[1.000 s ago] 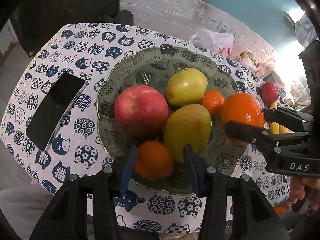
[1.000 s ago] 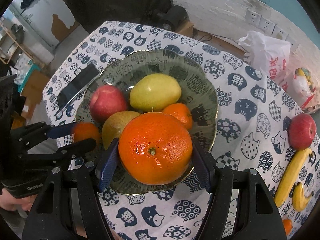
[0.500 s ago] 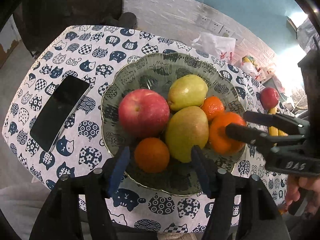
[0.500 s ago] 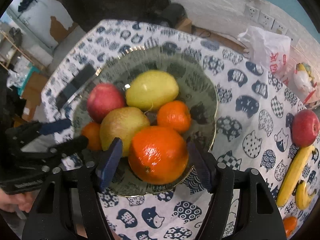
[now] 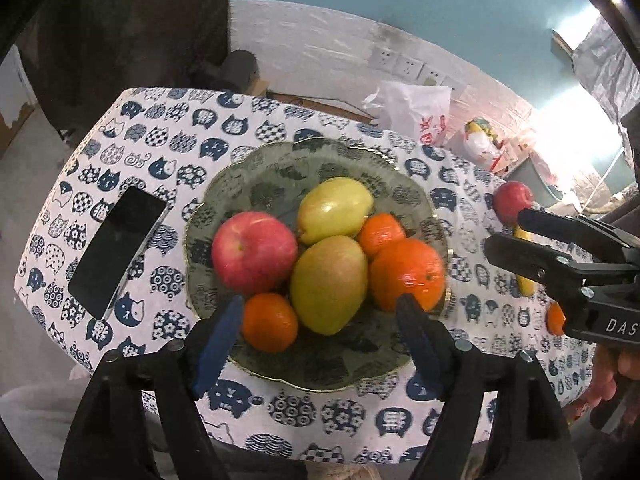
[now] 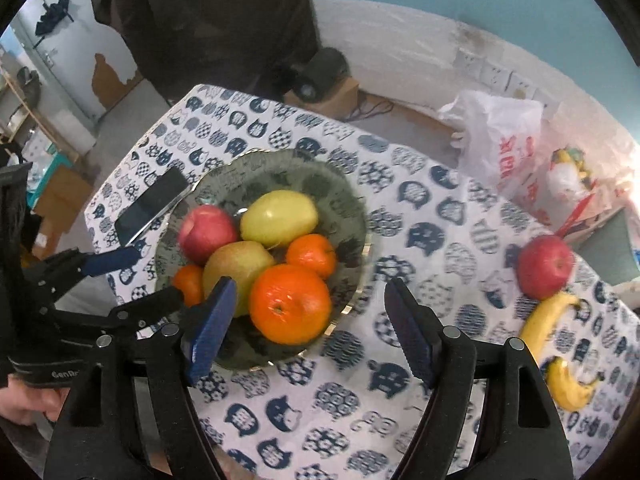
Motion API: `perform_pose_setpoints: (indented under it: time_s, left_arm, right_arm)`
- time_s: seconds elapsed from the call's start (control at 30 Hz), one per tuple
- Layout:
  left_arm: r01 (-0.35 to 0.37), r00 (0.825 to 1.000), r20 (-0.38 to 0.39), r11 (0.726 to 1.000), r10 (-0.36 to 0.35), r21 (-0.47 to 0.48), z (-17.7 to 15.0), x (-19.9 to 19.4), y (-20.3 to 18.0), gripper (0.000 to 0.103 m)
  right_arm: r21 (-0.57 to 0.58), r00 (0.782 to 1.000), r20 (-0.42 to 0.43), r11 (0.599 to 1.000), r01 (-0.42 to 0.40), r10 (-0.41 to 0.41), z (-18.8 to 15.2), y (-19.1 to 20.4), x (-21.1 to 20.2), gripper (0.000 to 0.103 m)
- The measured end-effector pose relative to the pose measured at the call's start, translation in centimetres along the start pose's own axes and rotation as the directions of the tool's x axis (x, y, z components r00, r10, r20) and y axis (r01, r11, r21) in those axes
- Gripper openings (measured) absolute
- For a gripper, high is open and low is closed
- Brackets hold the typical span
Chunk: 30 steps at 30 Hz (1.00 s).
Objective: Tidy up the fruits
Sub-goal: 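Move both open tools from the bowl back toward the loose fruit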
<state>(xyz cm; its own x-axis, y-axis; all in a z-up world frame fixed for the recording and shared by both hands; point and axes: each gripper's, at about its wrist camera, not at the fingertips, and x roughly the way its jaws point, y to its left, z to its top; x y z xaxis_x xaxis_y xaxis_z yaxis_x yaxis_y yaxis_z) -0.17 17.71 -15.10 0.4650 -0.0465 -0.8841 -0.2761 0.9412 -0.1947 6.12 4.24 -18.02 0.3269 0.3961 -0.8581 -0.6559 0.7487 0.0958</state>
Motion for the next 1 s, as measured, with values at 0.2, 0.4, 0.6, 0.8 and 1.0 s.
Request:
perform_pose_setpoints:
  time_s: [0.2,0.4,0.6,0.8,1.0]
  left_arm:
    - [0.021,0.999,0.031,0.999,-0.022,0.043,0.4,-1.8,-2.6,0.082]
    - [-0.001,0.998,0.068,0.992,-0.008,0.129,0.4,-3.5,-5.8,0.087]
    - [-0.016,0.996,0.091,0.977,-0.003,0.214,0.2,-4.6,-9.1,0.087]
    - [-0.029,0.994,0.114,0.958,-0.004,0.285,-0.1,-5.7,-12.1,0.088]
    - [-0.022,0.993,0.114,0.943,-0.017,0.332,-0.3,-6.0,-14.6,0.088]
  right_arm:
    - [0.027,0.999,0.030,0.999,0.030,-0.031,-1.0,-1.7,-2.7,0.077]
    - [0.062,0.996,0.059,0.996,0.059,-0.063,-2.2,-3.7,-5.5,0.078]
    - [0.093,0.993,0.077,0.993,0.077,-0.084,-3.5,-5.5,-8.0,0.078]
    - [0.118,0.989,0.092,0.987,0.107,-0.118,-4.9,-7.1,-10.4,0.078]
    - [0.150,0.985,0.099,0.981,0.124,-0.140,-6.4,-9.0,-12.3,0.079]
